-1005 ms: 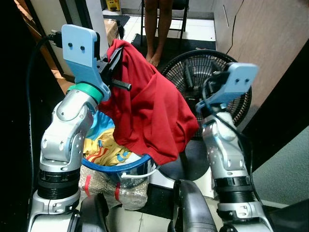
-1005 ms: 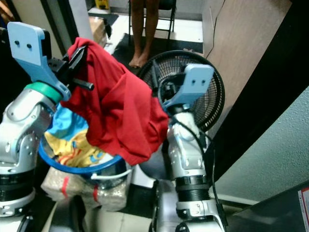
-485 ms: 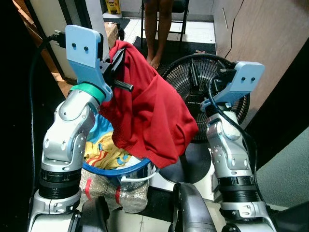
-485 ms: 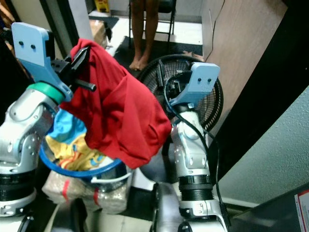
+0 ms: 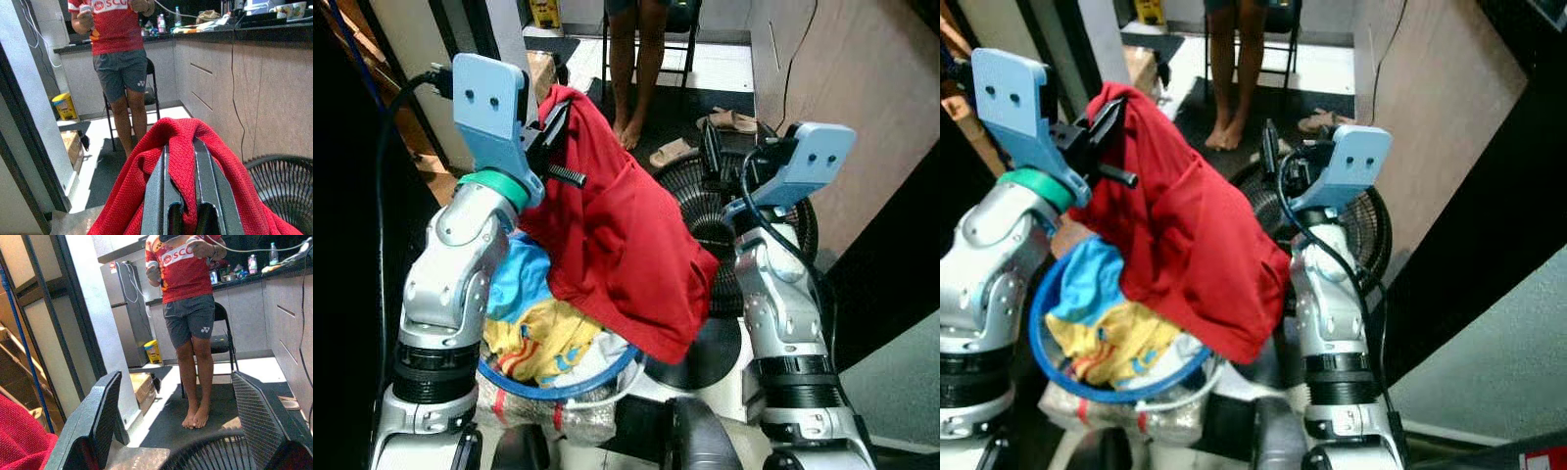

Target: Clothes washing

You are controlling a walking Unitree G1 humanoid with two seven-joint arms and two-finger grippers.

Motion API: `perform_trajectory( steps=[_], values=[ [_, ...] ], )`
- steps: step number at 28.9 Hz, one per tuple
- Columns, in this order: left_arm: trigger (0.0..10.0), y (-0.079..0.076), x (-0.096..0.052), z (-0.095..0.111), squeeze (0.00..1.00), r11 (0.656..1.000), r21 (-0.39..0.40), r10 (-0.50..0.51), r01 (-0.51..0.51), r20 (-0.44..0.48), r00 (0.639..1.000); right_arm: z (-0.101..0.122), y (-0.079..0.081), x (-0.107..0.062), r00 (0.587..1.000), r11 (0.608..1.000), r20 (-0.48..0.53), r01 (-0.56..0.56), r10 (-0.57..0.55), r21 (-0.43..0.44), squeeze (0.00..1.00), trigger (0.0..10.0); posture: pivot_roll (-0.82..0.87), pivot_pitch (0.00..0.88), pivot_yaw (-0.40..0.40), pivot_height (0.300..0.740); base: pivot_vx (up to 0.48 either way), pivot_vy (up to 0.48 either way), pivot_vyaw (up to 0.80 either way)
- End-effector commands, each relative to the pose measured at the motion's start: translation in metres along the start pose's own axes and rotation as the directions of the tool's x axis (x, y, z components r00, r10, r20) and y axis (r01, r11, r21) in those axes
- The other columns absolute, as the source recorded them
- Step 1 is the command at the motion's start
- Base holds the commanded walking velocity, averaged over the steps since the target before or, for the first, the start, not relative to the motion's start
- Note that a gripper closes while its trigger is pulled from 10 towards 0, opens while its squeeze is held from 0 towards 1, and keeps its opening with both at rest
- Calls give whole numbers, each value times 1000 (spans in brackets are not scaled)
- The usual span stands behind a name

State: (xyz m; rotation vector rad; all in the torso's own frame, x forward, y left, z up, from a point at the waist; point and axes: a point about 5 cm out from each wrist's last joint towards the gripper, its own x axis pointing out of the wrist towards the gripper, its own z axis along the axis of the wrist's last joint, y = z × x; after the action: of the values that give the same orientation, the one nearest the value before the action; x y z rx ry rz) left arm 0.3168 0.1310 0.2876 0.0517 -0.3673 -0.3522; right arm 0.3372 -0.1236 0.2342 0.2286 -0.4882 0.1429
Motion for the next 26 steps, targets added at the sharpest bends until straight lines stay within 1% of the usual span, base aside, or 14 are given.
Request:
perform_trajectory(
  steps=[1,6,12,22,26],
  values=[
    [10000,1,-1,2,0,1000,7,6,-6,15,1000,0,3,-1,1000,1000,-2,-9,9,4,0,10000,-32,0,43,662,0,0,0],
    [10000,1,-1,1,0,1000,7,6,-6,15,1000,0,2,-1,1000,1000,-3,-9,9,2,0,10000,-31,0,43,677,0,0,0],
    [10000,1,-1,1,0,1000,7,6,-6,14,1000,0,2,-1,1000,1000,-4,-10,10,2,0,10000,-31,0,43,682,0,0,0],
    [10000,1,-1,1,0,1000,7,5,-5,11,1000,0,1,-1,1000,1000,-7,-4,4,1,0,10000,-31,0,46,716,0,0,0],
    [10000,1,-1,1,0,1000,7,6,-6,10,1000,0,1,-1,1000,1000,-6,-2,2,1,0,10000,-31,0,46,721,0,0,0]
  ],
)
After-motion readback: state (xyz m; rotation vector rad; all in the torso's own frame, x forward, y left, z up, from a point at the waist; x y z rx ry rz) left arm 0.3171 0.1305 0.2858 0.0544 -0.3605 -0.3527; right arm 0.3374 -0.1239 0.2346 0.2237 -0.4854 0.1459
